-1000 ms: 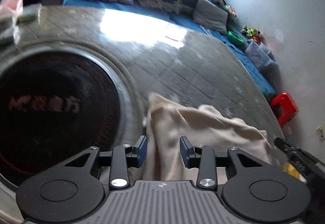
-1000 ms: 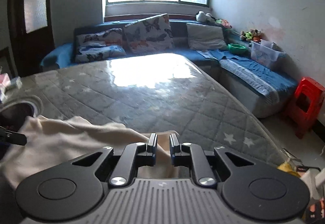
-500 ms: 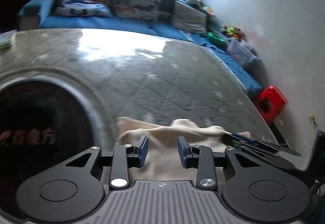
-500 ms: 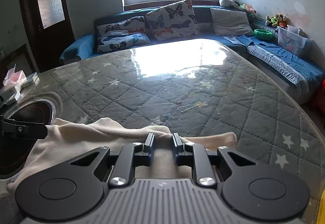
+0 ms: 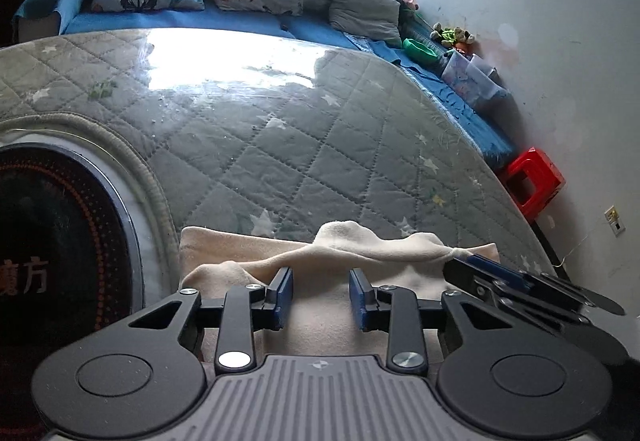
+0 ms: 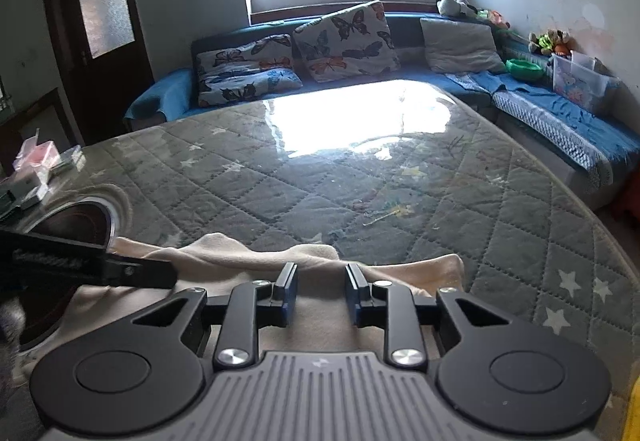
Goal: Fold clothes
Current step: 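Lower the folded end onto the bundle and open both tools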
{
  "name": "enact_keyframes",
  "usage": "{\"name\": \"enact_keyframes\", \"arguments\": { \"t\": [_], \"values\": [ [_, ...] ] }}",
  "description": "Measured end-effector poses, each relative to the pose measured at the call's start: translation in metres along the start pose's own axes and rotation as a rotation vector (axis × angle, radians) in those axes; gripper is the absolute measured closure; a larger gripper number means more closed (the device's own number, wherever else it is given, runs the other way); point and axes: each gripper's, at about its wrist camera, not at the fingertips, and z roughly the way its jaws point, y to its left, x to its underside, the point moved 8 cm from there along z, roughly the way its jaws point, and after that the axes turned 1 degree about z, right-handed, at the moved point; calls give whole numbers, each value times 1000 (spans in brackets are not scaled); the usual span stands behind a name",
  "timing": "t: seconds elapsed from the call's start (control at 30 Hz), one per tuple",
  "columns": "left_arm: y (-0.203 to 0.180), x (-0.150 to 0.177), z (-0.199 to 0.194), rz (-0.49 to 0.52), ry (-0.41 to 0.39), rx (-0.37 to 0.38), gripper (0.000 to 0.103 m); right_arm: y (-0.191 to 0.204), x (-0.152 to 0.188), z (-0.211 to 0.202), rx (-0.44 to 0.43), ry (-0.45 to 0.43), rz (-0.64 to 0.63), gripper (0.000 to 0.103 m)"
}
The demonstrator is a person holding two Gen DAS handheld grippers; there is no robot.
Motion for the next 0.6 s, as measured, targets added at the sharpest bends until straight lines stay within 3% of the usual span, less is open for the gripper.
{"name": "enact_keyframes", "arguments": {
  "t": [0.23,0.6],
  "values": [
    [-5,16,-29,37,-15,23,70,24,14,-29,-48,0,-69,77],
    [-11,58,-56,138,-40,8,70,37,49,-47,-34,27,-107,78]
  ]
}}
